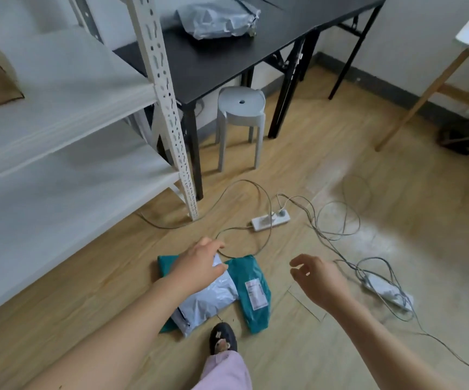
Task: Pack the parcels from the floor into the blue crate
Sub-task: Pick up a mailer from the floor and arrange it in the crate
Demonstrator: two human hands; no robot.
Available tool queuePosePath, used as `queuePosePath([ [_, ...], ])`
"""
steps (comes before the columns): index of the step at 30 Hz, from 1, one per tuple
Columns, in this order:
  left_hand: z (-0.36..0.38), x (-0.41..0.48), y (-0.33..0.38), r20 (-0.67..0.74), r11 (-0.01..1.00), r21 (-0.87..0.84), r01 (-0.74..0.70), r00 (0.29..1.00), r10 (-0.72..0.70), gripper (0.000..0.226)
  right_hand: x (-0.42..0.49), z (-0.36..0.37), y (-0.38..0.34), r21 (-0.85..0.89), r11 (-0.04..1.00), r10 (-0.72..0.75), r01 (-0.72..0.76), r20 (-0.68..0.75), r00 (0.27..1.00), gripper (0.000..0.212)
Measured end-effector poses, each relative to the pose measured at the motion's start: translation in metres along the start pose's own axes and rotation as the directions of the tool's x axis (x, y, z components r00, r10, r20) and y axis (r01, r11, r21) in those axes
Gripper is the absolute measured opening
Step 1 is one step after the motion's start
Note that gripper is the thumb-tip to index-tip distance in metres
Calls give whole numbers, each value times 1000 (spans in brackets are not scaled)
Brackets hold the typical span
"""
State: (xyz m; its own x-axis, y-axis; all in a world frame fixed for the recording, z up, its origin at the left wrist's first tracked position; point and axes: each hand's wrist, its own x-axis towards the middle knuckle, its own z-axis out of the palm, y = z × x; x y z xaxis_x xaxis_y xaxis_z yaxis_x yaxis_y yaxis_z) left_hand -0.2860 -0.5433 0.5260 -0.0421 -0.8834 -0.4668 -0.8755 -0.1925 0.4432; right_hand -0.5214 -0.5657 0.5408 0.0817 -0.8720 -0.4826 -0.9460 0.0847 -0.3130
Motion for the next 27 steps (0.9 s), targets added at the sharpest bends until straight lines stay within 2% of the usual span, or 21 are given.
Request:
queuePosePath([
  [4, 30, 78, 1, 67, 998, -36, 58, 996, -56, 46, 74, 25, 29, 55, 995, 81, -86, 93, 992, 28],
  [9, 97, 164, -16, 147, 996, -50, 69, 987, -61, 52, 162, 89, 67, 135, 972, 168, -192, 172, 971, 28],
  [13, 167, 226, -42, 228, 997, 9, 72, 971, -72, 62, 228, 168, 103, 182, 945, 222, -272, 255, 941, 31],
  [18, 272, 300, -86, 252, 994, 37, 105, 961, -111, 67, 308, 287, 148, 277, 877, 268, -392, 394, 879, 45],
  [21, 330, 334, -113, 280, 991, 36, 126, 951, -131, 69, 343, 352, 174, 257, 860, 300, -441, 446, 843, 53],
  [25, 391, 376, -148, 305, 990, 34, 139, 942, -142, 71, 385, 424, 204, 120, 910, 290, -398, 502, 815, 59],
  [27, 411, 392, -161, 320, 989, 43, 141, 936, -147, 71, 402, 452, 216, 104, 909, 307, -404, 490, 816, 59],
])
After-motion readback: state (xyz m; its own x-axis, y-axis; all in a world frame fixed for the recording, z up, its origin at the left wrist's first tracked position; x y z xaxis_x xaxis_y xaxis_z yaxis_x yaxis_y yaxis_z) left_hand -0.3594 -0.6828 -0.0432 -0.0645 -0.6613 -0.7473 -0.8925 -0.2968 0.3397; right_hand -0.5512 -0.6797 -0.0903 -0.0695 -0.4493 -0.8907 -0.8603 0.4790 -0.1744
